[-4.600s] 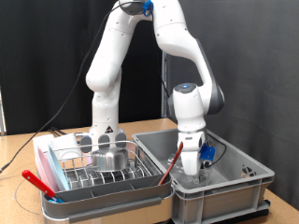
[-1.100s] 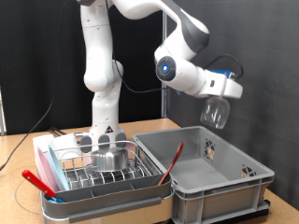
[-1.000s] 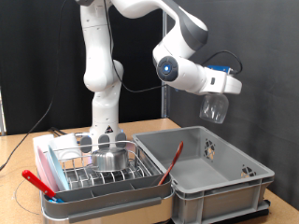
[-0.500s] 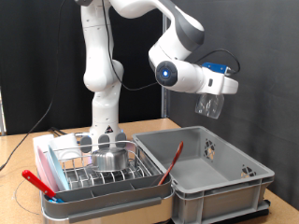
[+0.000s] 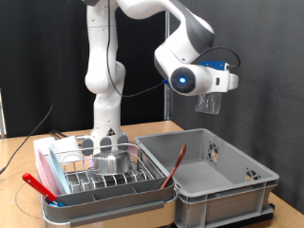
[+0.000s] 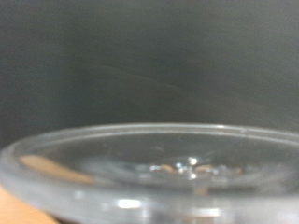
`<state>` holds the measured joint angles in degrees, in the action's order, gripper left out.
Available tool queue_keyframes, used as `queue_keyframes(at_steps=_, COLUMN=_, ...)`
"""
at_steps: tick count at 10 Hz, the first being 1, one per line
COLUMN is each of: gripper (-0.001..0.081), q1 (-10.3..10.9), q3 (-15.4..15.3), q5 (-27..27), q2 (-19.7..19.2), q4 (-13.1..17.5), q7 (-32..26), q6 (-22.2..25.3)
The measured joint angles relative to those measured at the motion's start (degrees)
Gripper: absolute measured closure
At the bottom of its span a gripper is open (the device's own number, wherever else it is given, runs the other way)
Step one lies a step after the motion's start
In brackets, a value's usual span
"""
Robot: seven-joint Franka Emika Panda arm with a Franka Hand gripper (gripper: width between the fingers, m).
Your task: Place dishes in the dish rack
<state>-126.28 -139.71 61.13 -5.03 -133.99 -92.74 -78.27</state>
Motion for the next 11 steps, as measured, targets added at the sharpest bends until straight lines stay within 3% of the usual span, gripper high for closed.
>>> queue_keyframes(at_steps=3, gripper=0.0696, q1=-0.2, q3=0.1, q5=-8.5, q2=8.3, q4=9.3, q7=-9.6, q6=20.7)
queue_keyframes(at_steps=4, gripper=0.0696, q1=-0.3, q3=-0.4, q5=-11.5, q2=12.8, q4=13.8, q7=-13.2, q6=26.1)
queue_keyframes(at_steps=6, gripper=0.0696, q1=-0.3, q3=-0.1, q5=-10.5, q2=12.3, q4=12.4, q7=-12.4, q6=25.1)
queue_keyframes(at_steps=9, gripper=0.0696, q1=-0.8, q3=0.3, q5=-16.0, q2=12.3, q4=12.3, q7=-14.0, q6=30.8)
queue_keyframes(at_steps=11, gripper=0.0696, q1=-2.2, q3=1.2, q5=-20.0, q2=12.3, q4=12.3, q7=-18.0, q6=33.6)
